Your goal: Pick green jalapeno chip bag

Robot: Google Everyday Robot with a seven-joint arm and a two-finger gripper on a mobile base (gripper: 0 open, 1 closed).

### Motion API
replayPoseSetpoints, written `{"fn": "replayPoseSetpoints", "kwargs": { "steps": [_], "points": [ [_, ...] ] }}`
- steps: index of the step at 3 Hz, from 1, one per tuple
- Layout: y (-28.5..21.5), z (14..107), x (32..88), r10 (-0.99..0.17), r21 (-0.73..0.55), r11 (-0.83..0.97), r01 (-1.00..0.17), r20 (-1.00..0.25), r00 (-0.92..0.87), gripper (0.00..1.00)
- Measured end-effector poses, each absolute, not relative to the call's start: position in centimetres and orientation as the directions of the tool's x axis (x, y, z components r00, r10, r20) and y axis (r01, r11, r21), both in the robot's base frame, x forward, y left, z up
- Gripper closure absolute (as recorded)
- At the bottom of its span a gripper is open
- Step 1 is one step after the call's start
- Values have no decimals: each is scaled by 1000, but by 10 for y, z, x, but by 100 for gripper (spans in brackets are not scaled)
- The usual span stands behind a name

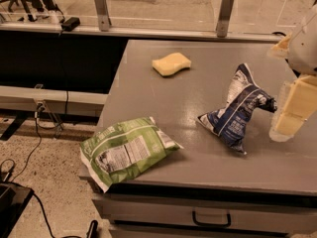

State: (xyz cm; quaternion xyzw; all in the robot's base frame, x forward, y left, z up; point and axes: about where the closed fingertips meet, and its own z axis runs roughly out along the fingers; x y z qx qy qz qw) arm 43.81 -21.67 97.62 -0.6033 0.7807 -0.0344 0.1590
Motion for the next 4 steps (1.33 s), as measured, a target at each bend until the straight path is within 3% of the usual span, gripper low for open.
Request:
{"fn": "replayPoseSetpoints", "kwargs": {
  "steps": [2,4],
  "points": [
    [-207,977,441,-962,-261,232,-937,-206,-181,0],
    [-134,951,465,-985,-268,-22,-963,-156,66,0]
  ]
}}
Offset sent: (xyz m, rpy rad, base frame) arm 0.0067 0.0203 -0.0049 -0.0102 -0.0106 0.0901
